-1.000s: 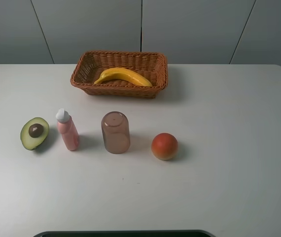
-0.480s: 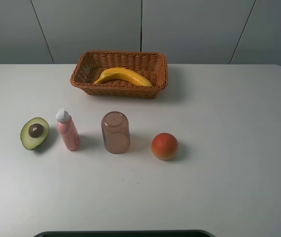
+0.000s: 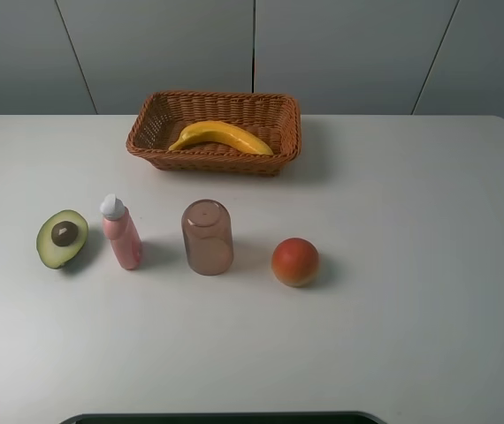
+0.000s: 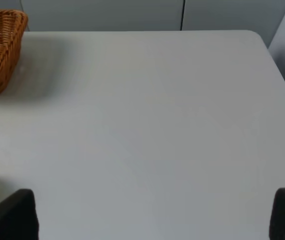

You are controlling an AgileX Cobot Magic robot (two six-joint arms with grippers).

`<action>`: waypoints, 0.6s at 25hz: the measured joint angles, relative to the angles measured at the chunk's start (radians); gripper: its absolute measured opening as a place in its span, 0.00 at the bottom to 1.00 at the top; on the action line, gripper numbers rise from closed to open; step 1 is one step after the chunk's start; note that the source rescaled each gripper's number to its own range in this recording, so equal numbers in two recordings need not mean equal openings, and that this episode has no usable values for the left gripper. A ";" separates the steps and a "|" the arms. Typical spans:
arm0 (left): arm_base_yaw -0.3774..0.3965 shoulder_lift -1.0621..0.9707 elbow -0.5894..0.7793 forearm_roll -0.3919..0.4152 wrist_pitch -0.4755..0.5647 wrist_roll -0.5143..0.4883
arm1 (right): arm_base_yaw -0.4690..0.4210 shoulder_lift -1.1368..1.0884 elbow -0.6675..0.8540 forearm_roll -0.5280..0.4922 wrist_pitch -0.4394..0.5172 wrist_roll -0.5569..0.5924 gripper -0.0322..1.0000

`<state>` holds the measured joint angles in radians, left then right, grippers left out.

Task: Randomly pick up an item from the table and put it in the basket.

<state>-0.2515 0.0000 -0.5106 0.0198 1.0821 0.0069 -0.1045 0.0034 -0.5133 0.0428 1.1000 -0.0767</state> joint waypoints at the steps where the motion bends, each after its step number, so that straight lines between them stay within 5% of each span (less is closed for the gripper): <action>1: 0.000 0.000 0.000 0.000 0.000 0.000 | 0.007 -0.002 0.000 -0.003 0.000 0.006 1.00; 15: 0.000 0.000 0.000 0.002 0.000 0.000 | 0.015 -0.004 0.000 -0.005 -0.002 0.013 1.00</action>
<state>-0.2515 0.0000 -0.5106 0.0220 1.0821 0.0069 -0.0899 -0.0010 -0.5133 0.0382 1.0978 -0.0641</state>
